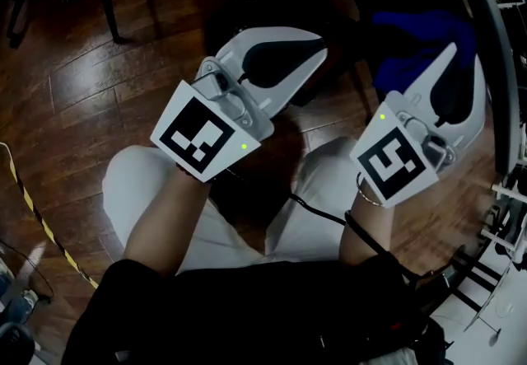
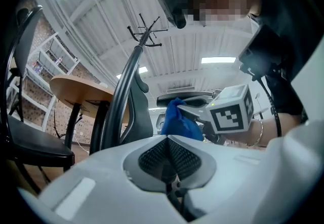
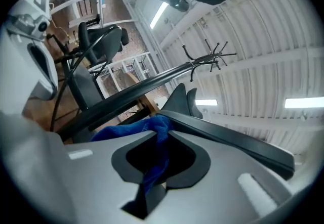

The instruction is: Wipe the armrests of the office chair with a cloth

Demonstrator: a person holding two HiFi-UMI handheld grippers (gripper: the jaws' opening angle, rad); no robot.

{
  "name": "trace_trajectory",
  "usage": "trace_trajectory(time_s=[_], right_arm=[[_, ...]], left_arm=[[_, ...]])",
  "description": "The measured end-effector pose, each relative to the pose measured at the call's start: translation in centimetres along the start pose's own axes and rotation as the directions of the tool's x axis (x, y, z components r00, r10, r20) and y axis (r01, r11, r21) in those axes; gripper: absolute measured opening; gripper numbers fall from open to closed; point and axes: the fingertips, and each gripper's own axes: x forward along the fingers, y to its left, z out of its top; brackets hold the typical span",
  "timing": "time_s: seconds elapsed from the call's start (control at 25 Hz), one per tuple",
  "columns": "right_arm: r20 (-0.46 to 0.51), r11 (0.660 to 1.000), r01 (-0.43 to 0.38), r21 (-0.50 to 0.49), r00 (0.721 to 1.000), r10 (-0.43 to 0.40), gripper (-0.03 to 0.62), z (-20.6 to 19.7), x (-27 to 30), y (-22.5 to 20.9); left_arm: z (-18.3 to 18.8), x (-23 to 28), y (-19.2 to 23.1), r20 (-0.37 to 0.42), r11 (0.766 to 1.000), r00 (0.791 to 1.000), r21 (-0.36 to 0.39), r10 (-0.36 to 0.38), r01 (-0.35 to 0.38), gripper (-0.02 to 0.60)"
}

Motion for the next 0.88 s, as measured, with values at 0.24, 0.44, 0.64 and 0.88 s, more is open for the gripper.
trace_trajectory(time_s=[0.24, 0.44, 0.64, 0.88], right_arm=[[-0.107, 0.974, -0.191, -0.125, 0.978, 0.178, 0.043, -1.3, 0.9, 4.4], [-0.138, 0.939, -0.258, -0.228, 0.963, 0.231, 0.041, -1.5, 1.2, 6.4], [-0.231, 0.885, -0.384, -0.263, 0.916, 0.329, 0.043, -5.5, 0.2, 11.7], [-0.235, 0.843, -0.423, -0.331, 0.903, 0.361, 0.043, -8.7, -0.6, 16.6]], left_arm=[[-0.2, -0.5, 0.6, -0.001, 1.000, 1.000, 0.002, 0.001, -0.001, 0.006], [0.6, -0.8, 1.1, 0.027, 1.000, 1.000, -0.009, 0.003, -0.002, 0.006], [0.3, -1.1, 1.6, 0.030, 1.000, 1.000, -0.013, 0.002, -0.001, 0.006], [0.5, -0.9, 1.1, 0.027, 1.000, 1.000, -0.011, -0.012, 0.012, 0.006]])
